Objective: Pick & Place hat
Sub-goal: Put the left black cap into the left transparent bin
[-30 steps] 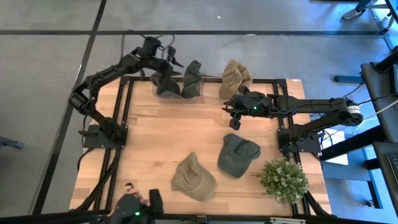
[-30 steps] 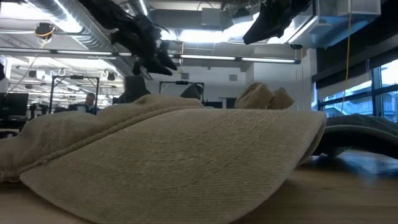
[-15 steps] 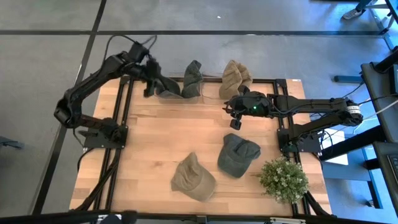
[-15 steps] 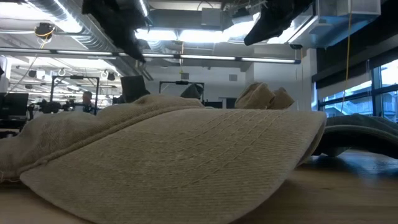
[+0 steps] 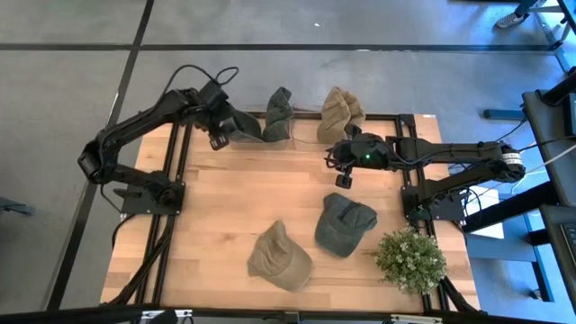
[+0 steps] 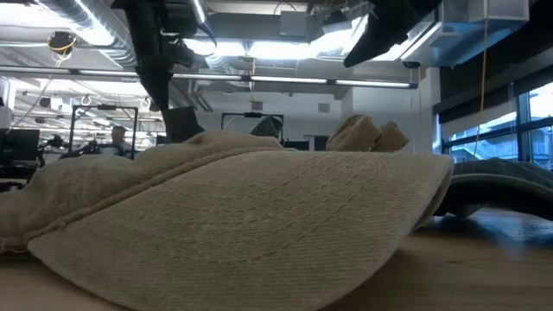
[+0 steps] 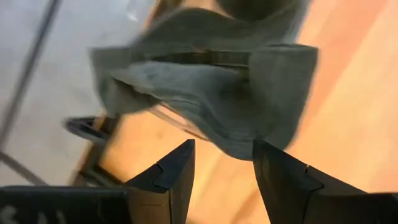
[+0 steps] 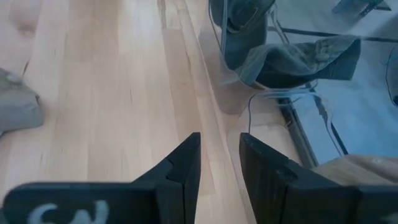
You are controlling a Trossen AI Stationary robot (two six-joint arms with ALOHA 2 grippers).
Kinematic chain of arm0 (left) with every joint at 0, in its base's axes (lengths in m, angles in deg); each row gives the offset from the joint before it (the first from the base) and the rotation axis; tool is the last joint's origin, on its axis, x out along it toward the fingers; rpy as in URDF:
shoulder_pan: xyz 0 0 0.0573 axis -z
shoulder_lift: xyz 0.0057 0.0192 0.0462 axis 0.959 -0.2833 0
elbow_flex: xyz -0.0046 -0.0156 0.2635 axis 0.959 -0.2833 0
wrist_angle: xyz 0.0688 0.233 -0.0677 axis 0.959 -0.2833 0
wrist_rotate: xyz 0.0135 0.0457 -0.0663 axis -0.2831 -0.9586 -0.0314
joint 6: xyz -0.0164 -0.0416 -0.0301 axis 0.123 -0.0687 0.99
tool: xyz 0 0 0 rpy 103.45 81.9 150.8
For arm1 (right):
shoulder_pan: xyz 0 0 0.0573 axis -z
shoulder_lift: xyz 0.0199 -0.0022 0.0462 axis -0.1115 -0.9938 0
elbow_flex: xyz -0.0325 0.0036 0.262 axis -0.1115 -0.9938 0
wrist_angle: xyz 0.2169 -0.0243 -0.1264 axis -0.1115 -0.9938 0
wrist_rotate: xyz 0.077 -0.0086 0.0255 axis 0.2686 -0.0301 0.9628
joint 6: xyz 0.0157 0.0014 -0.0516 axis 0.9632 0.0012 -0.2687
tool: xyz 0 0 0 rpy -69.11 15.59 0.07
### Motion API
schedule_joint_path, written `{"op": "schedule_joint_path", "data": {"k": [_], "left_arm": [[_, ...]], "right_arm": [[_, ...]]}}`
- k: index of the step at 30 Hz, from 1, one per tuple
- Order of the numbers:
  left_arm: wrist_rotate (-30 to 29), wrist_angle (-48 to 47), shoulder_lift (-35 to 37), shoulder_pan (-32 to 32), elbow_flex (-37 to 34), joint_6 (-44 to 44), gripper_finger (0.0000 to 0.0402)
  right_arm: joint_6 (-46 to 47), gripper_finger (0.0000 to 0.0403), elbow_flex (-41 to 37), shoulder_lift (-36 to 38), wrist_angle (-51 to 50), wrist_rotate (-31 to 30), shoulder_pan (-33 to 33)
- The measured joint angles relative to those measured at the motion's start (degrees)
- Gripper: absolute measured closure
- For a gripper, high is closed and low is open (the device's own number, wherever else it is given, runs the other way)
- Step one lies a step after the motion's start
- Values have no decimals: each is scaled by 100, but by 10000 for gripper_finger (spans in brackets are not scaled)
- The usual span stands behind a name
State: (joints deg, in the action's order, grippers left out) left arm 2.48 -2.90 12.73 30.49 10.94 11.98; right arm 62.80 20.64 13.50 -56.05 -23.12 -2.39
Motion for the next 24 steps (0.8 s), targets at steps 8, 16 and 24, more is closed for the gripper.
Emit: {"op": "schedule_joint_path", "data": {"k": [8, 16, 24], "left_arm": [[-398, -275, -298, -9, 0, 766, 247], [-274, -188, -634, 6, -2, 1025, 247], [-198, 459, -689, -176, -2, 1660, 247]], "right_arm": [[4, 292, 0, 0, -194, 0, 0], [34, 292, 0, 0, -527, 2, 0], [114, 292, 0, 0, -525, 63, 0]]}}
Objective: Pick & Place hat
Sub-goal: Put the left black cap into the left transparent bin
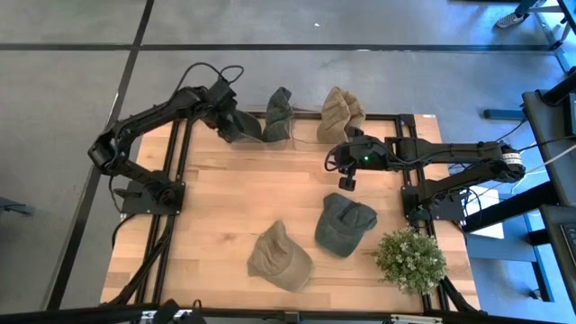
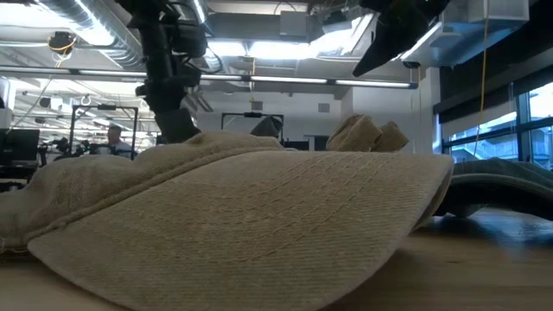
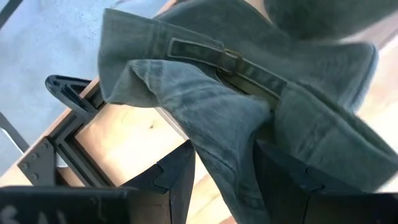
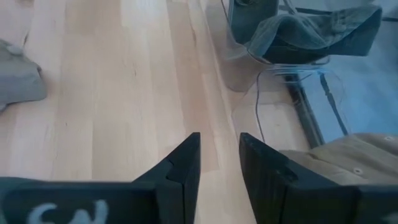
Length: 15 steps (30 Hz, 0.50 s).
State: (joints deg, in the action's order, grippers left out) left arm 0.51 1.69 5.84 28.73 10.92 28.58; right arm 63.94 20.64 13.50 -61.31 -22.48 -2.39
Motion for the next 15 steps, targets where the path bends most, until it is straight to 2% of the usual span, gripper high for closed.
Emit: {"op": "schedule_joint_path", "data": {"k": [4, 15], "left_arm": [[6, 105, 0, -40, 0, 163, 247], [-9, 307, 0, 85, 0, 260, 247]], "right_arm": [[242, 292, 0, 0, 0, 135, 0], [49, 292, 0, 0, 0, 133, -2]]}}
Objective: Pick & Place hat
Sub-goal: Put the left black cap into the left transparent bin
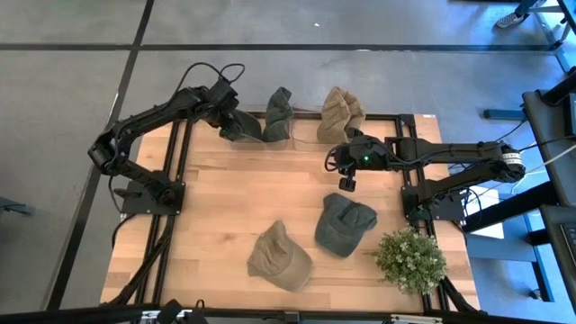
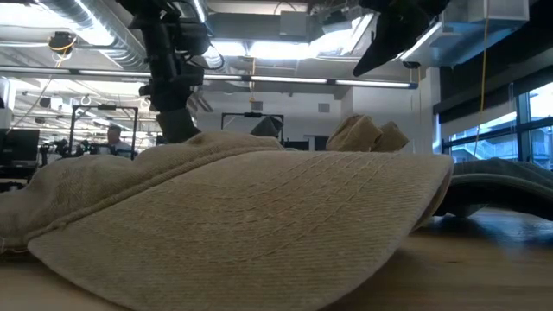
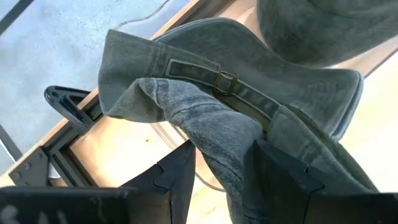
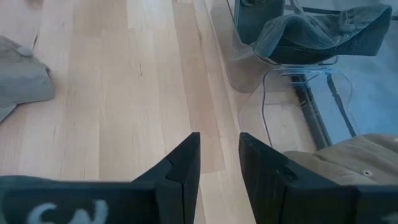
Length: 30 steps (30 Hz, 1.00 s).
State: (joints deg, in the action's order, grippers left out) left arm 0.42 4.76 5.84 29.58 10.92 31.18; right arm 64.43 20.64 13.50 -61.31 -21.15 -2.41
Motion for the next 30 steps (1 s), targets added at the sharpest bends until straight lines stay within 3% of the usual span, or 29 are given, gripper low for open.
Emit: {"op": "schedule_joint_path", "data": {"k": [5, 11, 17, 21, 24, 30], "left_arm": [[-13, 14, 0, -16, 0, 187, 278], [-528, 35, 0, -15, 42, 13, 388], [-1249, 477, 5, 250, 283, -792, 395], [-961, 906, 11, 489, 326, -1458, 396], [-796, 1255, -6, 702, 327, -1225, 397], [-808, 1575, -28, 938, 326, 184, 397]], "right_arm": [[-1, 292, 0, 0, 0, 2, 0], [-5, 292, 0, 0, -4, 2, 0], [9, 292, 0, 0, -11, 2, 0], [21, 292, 0, 0, -11, 2, 0], [25, 292, 0, 0, -12, 2, 0], [34, 292, 0, 0, -11, 2, 0]]}}
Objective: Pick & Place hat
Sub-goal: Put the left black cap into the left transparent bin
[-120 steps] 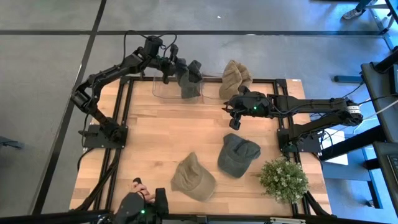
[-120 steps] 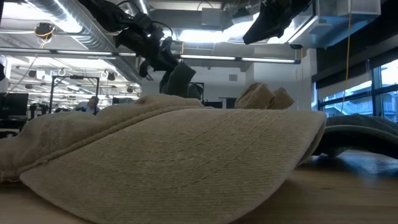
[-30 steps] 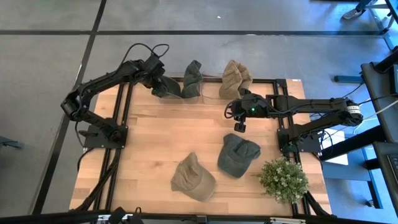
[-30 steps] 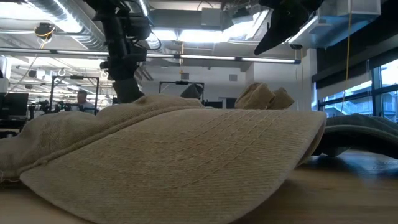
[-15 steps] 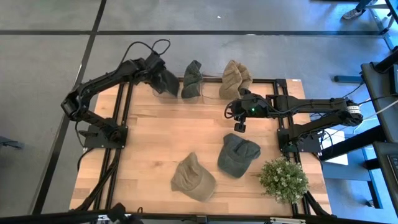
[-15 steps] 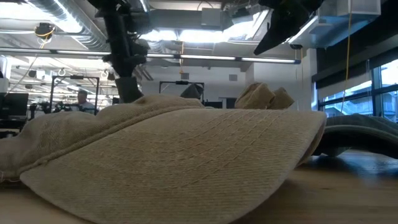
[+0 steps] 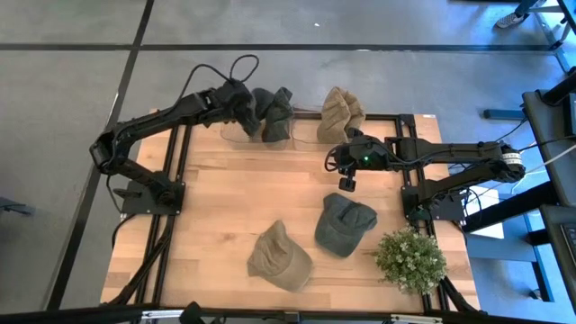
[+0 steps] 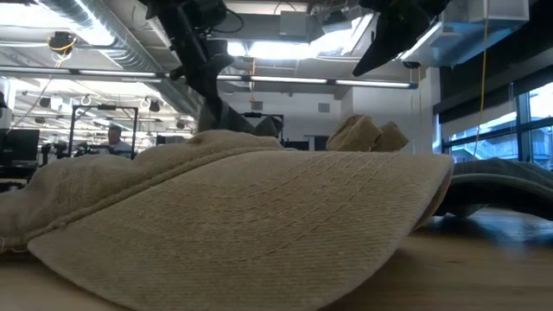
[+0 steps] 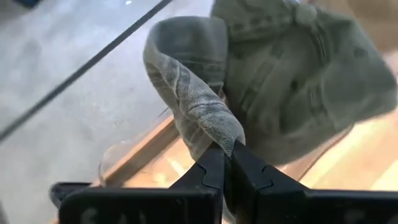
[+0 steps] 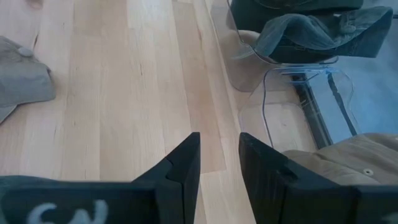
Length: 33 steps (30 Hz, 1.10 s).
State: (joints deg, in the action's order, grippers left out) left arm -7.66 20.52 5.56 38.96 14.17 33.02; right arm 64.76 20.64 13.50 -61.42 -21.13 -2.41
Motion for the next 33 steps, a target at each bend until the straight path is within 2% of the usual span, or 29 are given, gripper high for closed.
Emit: {"op": "schedule_joint_path", "data": {"k": [7, 13, 18, 27, 30, 33], "left_arm": [[-257, 697, 2, 43, -130, 840, 397], [-782, 598, 2, 43, -474, 1380, 398], [-897, 818, 2, 45, -742, 1686, 398], [-511, 2002, 0, 353, -752, 1392, 394], [-367, 2183, 0, 390, -752, 1445, 394], [-461, 2189, 0, 461, -752, 1235, 392]], "right_arm": [[-10, 292, 0, 0, 6, 0, 1], [-15, 292, 0, 0, 1, -1, 2], [-17, 292, 0, 0, -59, 0, 2], [-17, 292, 0, 0, -90, -2, 2], [-17, 292, 0, 0, -90, 0, 2], [-18, 292, 0, 0, -96, 0, 1]]}}
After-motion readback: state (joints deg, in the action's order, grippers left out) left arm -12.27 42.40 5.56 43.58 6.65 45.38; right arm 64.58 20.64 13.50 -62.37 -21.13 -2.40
